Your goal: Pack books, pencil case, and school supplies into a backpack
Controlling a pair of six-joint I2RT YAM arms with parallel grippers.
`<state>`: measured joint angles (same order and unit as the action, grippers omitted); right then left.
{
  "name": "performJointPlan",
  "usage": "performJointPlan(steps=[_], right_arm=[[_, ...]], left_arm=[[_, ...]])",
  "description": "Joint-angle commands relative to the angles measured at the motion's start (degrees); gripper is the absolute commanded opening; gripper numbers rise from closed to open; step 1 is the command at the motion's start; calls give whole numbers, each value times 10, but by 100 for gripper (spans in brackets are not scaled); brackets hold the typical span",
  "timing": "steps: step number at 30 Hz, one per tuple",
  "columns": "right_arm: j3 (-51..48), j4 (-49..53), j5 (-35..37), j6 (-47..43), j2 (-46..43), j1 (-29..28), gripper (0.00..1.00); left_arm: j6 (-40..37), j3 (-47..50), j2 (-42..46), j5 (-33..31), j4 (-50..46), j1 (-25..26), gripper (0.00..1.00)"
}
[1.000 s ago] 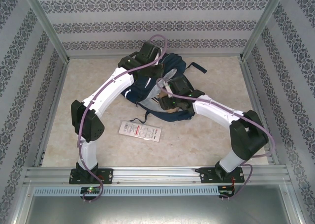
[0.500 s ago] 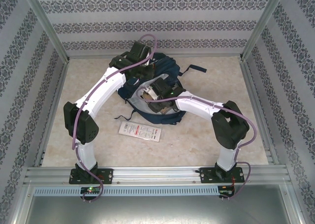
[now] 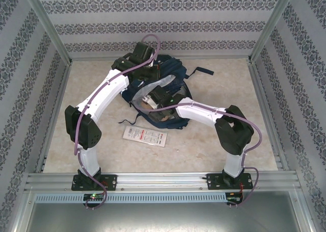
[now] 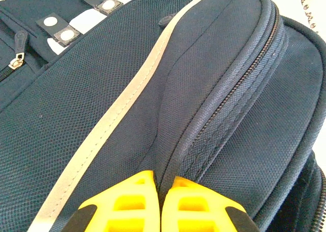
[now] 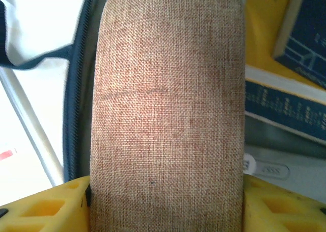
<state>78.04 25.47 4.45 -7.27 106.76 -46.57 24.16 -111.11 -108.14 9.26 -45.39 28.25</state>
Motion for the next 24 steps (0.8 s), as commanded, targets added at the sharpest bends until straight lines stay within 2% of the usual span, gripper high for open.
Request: performJointPlan(steps=[1,8,10,14,15,16,24], right_arm=[[40,-23,-27,1,32,-17,60],[53,-27,-24,16,59,-9,70],[51,-25,-21,18,53,-5,80],[33,-32,-13,24,22,-3,82],[27,-32,-8,28,11,-2,89],[21,-34,-4,33,2,-2,90],[-53,-54,12,81,-104,3,88]], left_arm=[[45,-15,34,27,80,-1,0],[43,12,47,18,85,-1,0],[42,15,48,17,84,-1,0],[39,19,48,11,83,-2,0],[38,20,48,11,83,-1,0],[37,20,47,9,82,-2,0],[32,33,48,-1,79,-5,0]])
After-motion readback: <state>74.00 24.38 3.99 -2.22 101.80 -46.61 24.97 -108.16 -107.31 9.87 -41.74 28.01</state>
